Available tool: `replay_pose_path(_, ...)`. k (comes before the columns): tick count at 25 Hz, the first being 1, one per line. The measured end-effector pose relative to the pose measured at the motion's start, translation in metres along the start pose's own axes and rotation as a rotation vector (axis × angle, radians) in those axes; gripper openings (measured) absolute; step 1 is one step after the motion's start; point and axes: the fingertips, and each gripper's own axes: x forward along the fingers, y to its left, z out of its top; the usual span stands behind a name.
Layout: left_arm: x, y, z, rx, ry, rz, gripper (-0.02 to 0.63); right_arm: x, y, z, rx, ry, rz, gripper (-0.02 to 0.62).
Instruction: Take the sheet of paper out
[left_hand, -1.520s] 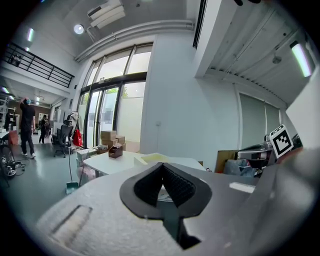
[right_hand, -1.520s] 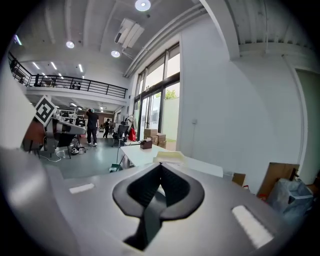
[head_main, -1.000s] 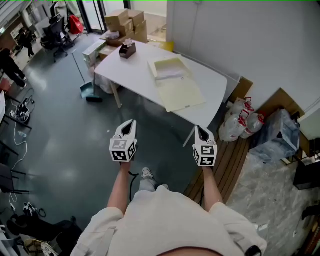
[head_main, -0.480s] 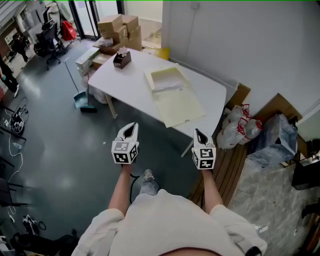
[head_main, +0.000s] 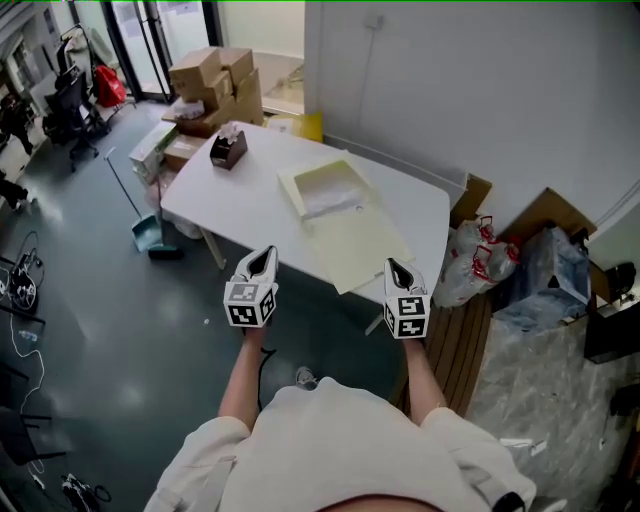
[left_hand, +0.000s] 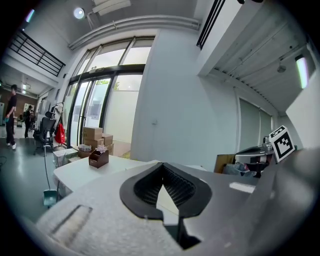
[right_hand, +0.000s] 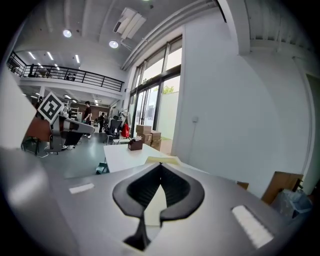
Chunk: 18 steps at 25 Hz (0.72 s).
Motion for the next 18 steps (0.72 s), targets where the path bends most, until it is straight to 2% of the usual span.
replay_pose_path(9, 0.059, 0.050, 0.021, 0.017, -0.011, -0.048, 0.003, 0.061, -0.002, 0.018, -0.001, -0.003, -0.052, 0.002)
replay_pose_path(18, 0.084, 0.066, 0.011, 0.018, 0.025, -0.072, 0.003, 0.087, -0.005, 0.011, -0.004, 0.031, -0.062, 0.002)
